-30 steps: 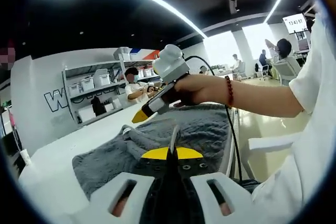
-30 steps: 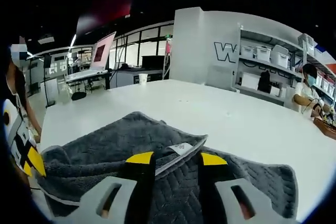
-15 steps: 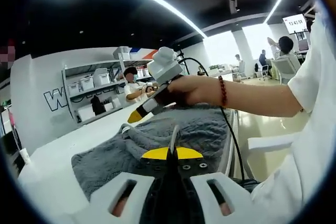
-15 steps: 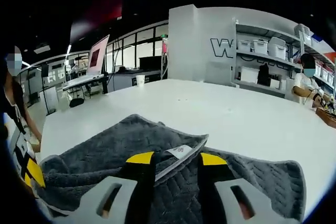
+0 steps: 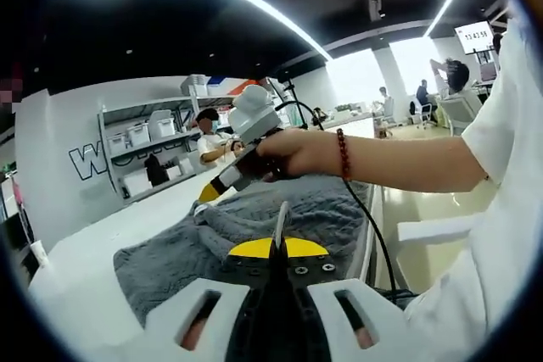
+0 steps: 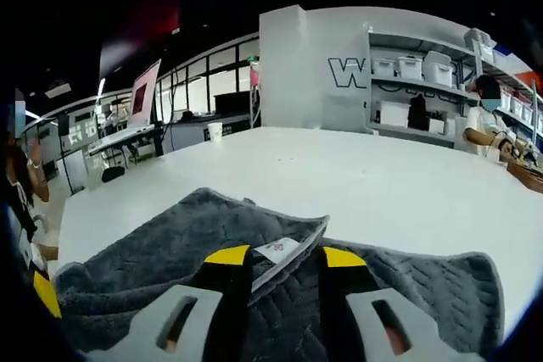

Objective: Open the folded towel by lifting each exposed corner and separating the folded layers until the towel lies flat within the target outline without major curled edges

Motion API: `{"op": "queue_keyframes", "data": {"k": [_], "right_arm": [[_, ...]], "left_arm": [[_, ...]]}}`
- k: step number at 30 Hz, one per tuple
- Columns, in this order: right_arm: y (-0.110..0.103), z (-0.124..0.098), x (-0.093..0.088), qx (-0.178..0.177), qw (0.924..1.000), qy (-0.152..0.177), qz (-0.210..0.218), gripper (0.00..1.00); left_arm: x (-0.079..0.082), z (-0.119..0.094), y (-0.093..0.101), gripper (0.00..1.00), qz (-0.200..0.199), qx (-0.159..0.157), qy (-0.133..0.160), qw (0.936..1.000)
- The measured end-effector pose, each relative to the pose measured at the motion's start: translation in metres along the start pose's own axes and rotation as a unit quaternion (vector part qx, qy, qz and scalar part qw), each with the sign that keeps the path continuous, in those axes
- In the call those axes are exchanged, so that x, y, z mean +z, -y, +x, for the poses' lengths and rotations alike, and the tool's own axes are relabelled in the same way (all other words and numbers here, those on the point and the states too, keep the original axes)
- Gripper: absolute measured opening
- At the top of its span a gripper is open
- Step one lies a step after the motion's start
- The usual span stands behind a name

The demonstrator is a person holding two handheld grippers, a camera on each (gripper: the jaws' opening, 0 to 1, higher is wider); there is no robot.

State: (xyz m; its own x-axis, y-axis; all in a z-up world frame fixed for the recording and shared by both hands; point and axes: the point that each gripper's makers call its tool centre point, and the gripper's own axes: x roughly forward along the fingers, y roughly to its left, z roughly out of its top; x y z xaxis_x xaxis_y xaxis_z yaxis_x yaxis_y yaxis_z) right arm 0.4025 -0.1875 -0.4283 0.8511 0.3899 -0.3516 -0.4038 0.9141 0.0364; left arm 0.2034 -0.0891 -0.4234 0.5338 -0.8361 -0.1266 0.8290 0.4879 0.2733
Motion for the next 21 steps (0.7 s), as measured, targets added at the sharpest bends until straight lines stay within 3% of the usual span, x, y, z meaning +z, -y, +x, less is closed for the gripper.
{"op": "queue_keyframes", "data": {"k": [5, 13, 21], "right_arm": [[0.001, 0.002, -0.009, -0.003, 0.9999, -0.008, 0.011, 0.25], [-0.001, 0.005, -0.006, 0.000, 0.9993, 0.014, 0.035, 0.22], [-0.007, 0.011, -0.010, -0.004, 0.9988, 0.015, 0.046, 0.20]], "left_arm": [[0.000, 0.001, -0.001, 0.02, -0.001, -0.001, 0.001, 1.0000], [0.004, 0.001, -0.001, 0.02, 0.004, 0.000, 0.004, 1.0000], [0.001, 0.002, -0.001, 0.02, 0.002, -0.003, 0.003, 1.0000]]}}
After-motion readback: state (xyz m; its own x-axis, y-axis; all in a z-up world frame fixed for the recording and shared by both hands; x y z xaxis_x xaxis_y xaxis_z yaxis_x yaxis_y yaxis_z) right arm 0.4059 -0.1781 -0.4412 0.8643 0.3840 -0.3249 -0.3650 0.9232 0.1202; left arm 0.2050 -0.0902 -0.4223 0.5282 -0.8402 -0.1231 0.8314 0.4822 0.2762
